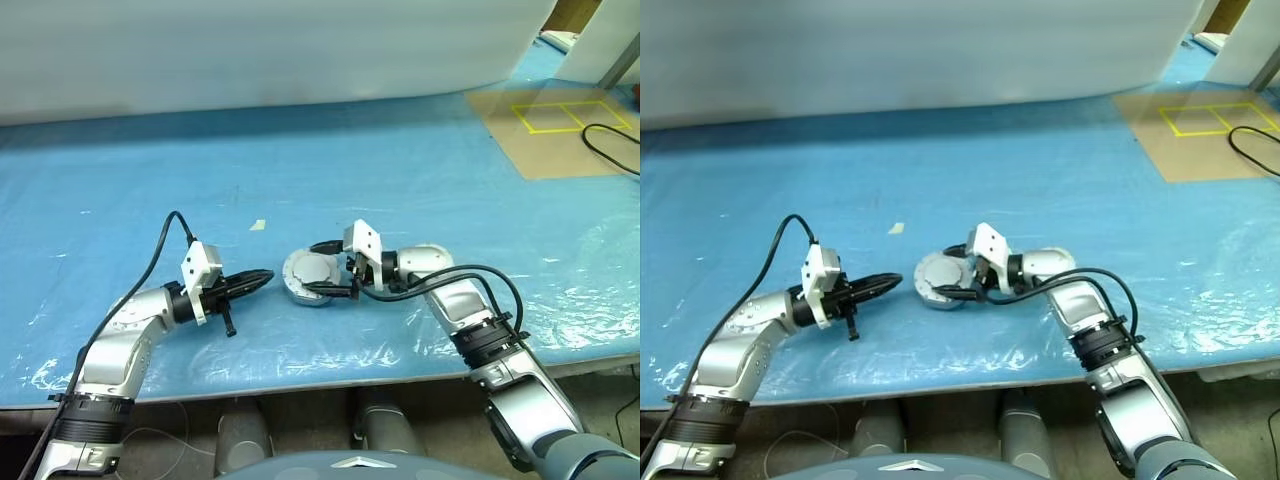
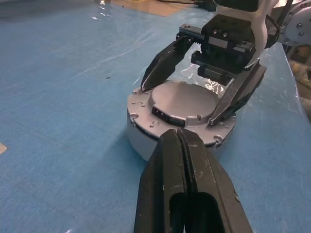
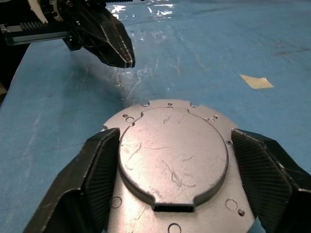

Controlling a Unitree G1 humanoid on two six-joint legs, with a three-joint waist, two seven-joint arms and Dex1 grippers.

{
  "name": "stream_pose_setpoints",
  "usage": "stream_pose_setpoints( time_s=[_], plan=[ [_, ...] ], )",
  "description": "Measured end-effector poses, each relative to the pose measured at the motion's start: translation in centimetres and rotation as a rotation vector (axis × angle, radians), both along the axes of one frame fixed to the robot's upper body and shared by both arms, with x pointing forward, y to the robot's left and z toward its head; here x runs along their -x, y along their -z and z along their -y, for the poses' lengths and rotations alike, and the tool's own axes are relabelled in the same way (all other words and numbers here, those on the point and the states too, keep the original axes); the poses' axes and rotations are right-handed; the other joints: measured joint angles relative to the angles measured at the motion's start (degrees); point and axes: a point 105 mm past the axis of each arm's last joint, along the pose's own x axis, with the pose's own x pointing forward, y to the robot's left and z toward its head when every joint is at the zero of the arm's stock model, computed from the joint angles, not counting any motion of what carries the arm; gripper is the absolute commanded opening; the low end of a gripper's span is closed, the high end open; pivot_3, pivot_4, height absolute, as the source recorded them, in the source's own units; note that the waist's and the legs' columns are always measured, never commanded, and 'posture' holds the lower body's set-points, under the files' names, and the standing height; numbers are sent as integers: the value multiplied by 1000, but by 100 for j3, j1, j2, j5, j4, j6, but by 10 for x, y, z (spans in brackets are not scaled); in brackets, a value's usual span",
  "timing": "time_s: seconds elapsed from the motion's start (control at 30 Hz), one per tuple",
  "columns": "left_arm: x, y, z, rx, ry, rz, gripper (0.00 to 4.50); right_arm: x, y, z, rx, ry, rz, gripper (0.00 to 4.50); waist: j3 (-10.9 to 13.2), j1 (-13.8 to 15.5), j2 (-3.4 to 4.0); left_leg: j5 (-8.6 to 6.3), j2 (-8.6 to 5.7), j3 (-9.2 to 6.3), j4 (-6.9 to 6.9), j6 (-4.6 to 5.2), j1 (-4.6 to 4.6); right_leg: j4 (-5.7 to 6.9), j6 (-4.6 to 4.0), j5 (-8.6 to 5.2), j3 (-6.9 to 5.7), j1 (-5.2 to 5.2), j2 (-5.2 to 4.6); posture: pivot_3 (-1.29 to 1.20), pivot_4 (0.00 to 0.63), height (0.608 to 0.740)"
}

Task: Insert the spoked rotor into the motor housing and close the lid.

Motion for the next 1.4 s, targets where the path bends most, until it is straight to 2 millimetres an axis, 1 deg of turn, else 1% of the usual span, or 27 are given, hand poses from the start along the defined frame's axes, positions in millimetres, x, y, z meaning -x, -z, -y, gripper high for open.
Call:
stream_pose_setpoints(
  time_s=[0.8, 1.1, 1.2, 1.3, 1.4],
  plan=[
    [-1, 2, -1, 1, -15, -4, 0, 5, 0, 0, 15, -37, -12, 2925, 0, 0, 0, 1, 0, 1, 3, 1, 2, 4, 0, 0, 0, 1, 1, 0, 150, 740],
    [-2, 5, -3, -3, -23, -12, 0, 8, 3, -2, 62, -61, 94, 2925, -1, -1, -1, 1, -1, 2, 4, 1, 12, 7, 0, 0, 0, 8, 1, 0, 150, 740],
    [-2, 5, -3, -5, -22, -11, 0, 8, 4, -2, 63, -59, 96, 2925, -2, -1, -1, 0, -1, 3, 4, 1, 22, 8, 0, 0, 1, 16, 0, 0, 150, 740],
    [-4, 3, 1, -7, -6, -5, 0, 8, 5, -1, 65, -54, 85, 2925, -2, 4, -1, 0, -1, 3, 4, 1, 25, 9, 0, 0, 1, 20, 0, 0, 150, 740],
    [-11, -1, 12, 8, 24, 9, 0, 8, 5, -1, 64, -48, 73, 2925, -3, 7, -1, 1, -2, 3, 7, 2, 26, 11, -1, 1, 1, 21, 0, 0, 150, 740]
  ],
)
